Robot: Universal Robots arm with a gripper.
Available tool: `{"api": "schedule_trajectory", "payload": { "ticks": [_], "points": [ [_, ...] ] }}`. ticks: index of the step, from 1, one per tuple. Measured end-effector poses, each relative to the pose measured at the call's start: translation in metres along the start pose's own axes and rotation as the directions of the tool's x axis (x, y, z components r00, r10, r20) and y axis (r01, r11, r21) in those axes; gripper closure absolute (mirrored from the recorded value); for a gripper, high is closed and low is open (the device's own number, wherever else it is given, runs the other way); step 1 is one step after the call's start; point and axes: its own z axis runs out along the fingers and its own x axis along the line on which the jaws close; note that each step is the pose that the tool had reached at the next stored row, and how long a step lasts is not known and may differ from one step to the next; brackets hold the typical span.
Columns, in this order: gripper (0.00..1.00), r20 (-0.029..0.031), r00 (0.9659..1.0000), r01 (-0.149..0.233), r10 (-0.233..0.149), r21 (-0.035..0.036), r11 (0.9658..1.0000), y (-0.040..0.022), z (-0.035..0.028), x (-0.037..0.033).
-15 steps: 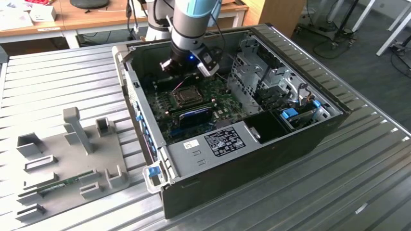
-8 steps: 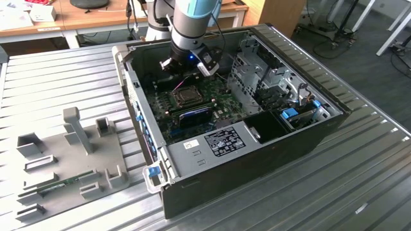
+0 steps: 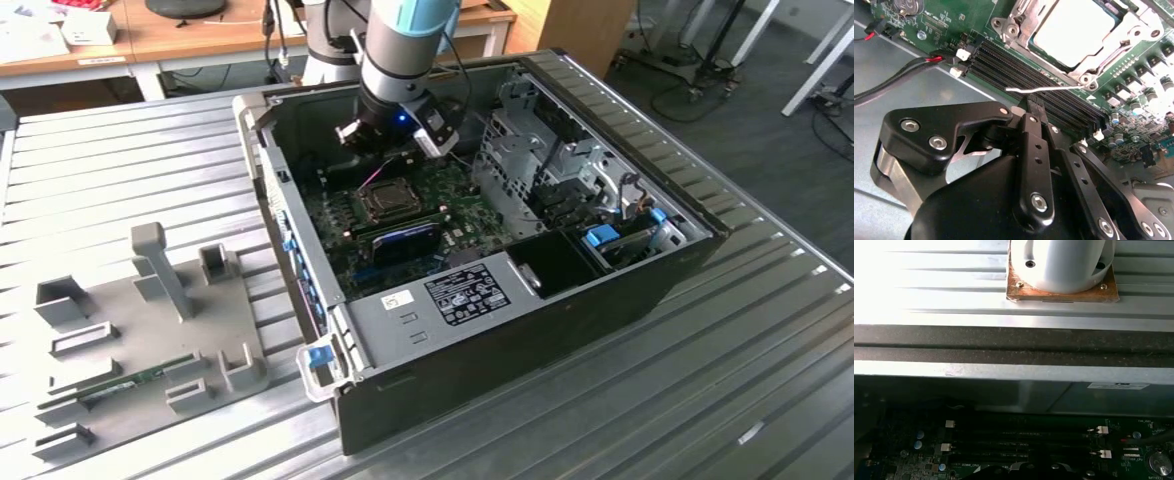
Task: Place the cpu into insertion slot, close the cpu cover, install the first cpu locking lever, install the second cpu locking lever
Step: 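Install the first cpu locking lever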
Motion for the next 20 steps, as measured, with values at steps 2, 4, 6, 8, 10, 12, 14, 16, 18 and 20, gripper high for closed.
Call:
{"api": "schedule_trajectory", "payload": {
  "ticks": [2,4,6,8,10,12,14,16,18,20],
  "points": [
    [0.9,0.0001,1.0,0.0,0.0,0.0001,1.0,0.0,0.0,-0.0002],
    [0.9,-0.0021,1.0,-0.001,0.001,0.0004,1.0,0.0002,-0.0003,-0.0016],
    [0.9,-0.0138,0.9999,-0.006,0.006,0.0001,1.0,0.0005,-0.0012,-0.0027],
    [0.9,-0.0344,0.9993,-0.013,0.013,0.0004,0.9999,0.0009,-0.0022,-0.0033],
    [0.9,-0.0527,0.9984,-0.02,0.02,0.0009,0.9998,0.001,-0.0025,-0.0037],
    [0.9,-0.0673,0.9974,-0.026,0.026,0.005,0.9997,0.0011,-0.0028,-0.0042],
    [0.9,-0.0739,0.9968,-0.028,0.029,0.0101,0.9996,0.0009,-0.0028,-0.0045],
    [0.9,-0.0746,0.9968,-0.029,0.029,0.0111,0.9995,0.0007,-0.003,-0.0046],
    [0.9,-0.0747,0.9968,-0.028,0.029,0.0111,0.9995,0.0005,-0.003,-0.0046],
    [0.9,-0.0747,0.9968,-0.028,0.029,0.011,0.9995,-0.0007,-0.0035,-0.0046]
  ]
}}
